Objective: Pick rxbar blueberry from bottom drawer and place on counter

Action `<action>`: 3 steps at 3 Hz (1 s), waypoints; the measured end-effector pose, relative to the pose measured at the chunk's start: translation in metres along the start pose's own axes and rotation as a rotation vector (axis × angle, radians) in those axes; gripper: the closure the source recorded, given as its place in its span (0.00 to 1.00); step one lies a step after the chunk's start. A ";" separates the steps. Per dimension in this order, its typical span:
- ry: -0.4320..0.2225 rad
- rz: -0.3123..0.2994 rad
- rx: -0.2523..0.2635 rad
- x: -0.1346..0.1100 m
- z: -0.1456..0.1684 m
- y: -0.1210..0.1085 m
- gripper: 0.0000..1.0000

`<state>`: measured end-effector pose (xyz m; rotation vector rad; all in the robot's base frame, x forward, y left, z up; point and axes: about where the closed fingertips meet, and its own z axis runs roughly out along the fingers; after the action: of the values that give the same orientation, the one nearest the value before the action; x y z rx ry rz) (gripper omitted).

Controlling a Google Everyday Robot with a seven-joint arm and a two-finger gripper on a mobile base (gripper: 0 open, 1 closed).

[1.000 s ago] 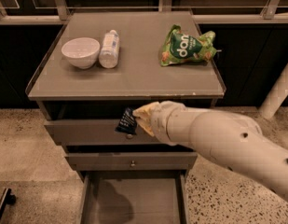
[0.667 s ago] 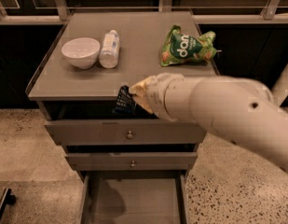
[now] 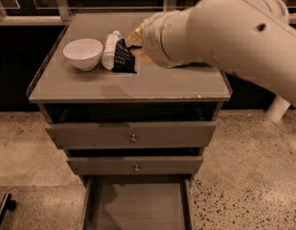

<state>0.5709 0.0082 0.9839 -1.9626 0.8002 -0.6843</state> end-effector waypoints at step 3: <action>-0.056 0.190 0.056 0.088 0.070 0.016 1.00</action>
Offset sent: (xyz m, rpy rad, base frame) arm 0.1286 -0.0480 -0.0271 0.2364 0.0764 -0.0284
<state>0.6735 -0.0282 0.9508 -1.8202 0.9092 -0.5311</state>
